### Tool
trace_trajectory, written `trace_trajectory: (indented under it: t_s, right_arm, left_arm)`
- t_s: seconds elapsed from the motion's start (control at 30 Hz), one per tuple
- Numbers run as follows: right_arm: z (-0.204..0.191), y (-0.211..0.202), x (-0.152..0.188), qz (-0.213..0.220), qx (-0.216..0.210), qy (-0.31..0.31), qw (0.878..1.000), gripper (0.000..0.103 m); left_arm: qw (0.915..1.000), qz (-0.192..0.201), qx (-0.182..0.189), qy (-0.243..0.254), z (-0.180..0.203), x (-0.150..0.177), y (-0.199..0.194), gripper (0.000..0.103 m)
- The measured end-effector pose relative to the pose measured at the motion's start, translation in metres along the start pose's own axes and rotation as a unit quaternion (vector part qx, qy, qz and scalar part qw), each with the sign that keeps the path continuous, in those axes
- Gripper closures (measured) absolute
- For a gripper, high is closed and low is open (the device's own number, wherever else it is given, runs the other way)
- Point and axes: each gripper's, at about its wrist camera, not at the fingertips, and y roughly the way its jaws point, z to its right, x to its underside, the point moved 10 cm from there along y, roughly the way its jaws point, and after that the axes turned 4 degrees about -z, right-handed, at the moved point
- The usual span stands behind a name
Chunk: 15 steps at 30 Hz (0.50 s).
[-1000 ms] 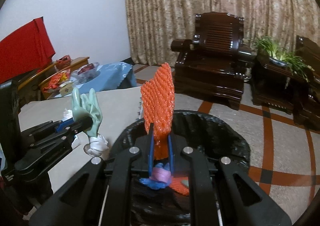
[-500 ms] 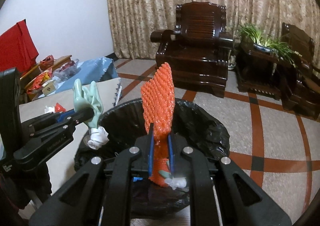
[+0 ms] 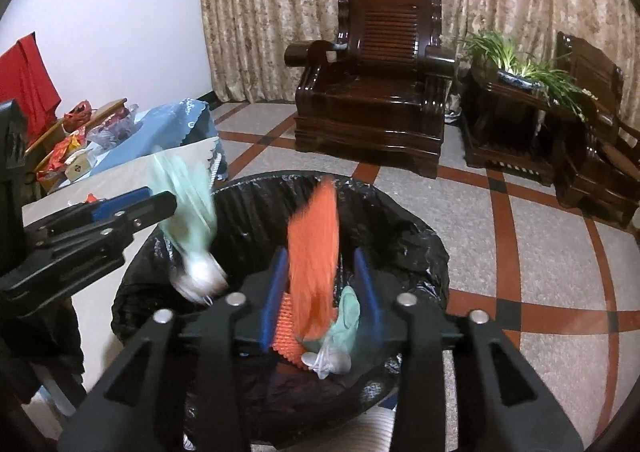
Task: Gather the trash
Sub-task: 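Open both tools over the bin to drop the glove and foam sleeve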
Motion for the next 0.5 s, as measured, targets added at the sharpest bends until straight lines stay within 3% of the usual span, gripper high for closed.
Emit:
trace_trajectory:
  t_s: [0.07,0.13,0.2,0.37,0.5]
  right_arm:
    - [0.0,-0.002,0.0,0.003,0.003,0.0,1.0,0.047]
    - [0.001,-0.006,0.0,0.01,0.007,0.001,1.0,0.022]
    - [-0.001,-0.012,-0.002,0.019,0.009,0.001,1.0,0.006]
    - [-0.017,-0.02,-0.002,0.019,-0.017,0.001,1.0,0.005]
    - [-0.036,-0.028,-0.007,0.032,-0.03,-0.007,0.999,0.005]
  left_arm:
    - [1.0,0.006,-0.004,0.0,-0.004,-0.001,-0.005,0.052]
    - [0.9999,0.011,-0.011,-0.003,-0.011,-0.002,-0.012,0.041]
    - [0.9994,0.021,-0.025,-0.01,-0.02,-0.004,-0.021,0.022]
    - [0.9975,0.033,-0.054,-0.032,-0.044,0.001,-0.045,0.007]
    - [0.9954,0.038,-0.075,-0.046,-0.068,0.004,-0.063,0.006]
